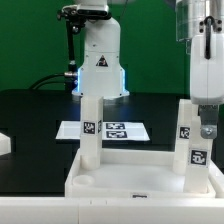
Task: Assemble desk
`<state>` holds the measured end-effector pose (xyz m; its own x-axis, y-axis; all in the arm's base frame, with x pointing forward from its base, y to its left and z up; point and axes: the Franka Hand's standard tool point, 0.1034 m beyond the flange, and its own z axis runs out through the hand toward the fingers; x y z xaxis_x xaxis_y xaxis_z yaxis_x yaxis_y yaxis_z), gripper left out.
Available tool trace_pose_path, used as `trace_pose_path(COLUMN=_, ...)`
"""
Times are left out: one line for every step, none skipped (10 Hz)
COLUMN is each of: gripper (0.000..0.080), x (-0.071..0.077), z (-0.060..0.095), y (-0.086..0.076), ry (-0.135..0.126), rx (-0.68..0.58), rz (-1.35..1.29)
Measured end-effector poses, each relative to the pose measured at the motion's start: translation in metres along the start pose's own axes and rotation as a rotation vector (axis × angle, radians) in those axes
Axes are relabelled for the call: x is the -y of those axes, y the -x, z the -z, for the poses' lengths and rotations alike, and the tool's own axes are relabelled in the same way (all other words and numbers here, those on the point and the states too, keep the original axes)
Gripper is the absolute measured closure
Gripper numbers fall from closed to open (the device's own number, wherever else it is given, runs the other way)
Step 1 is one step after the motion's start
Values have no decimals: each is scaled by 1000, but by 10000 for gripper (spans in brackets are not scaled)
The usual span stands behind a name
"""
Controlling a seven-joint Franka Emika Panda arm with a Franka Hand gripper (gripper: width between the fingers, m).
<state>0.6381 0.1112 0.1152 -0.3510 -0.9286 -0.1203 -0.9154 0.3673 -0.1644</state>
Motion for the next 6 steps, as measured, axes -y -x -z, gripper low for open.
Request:
trace_pose_path(gripper=157, x=10, z=19, y=4, ry=-9, rx=22, rz=74)
trace_pose_path(gripper=152, x=30, z=43, y=-2, ry=-52, rx=55, rz=90)
trace_pose_path(gripper=152, x=41, z=51, y=-11, ry=-67, rx=60, rz=83)
trace_pose_path(gripper=150, x=37, z=46, y=-10, ry=-60, rx=56, rz=86)
trace_pose_path(gripper=150, x=36, z=45, y=-8, ry=-59, rx=56, rz=92)
trace_pose_path(gripper=150, x=36, z=45, y=-9, ry=-59, rx=55, rz=91)
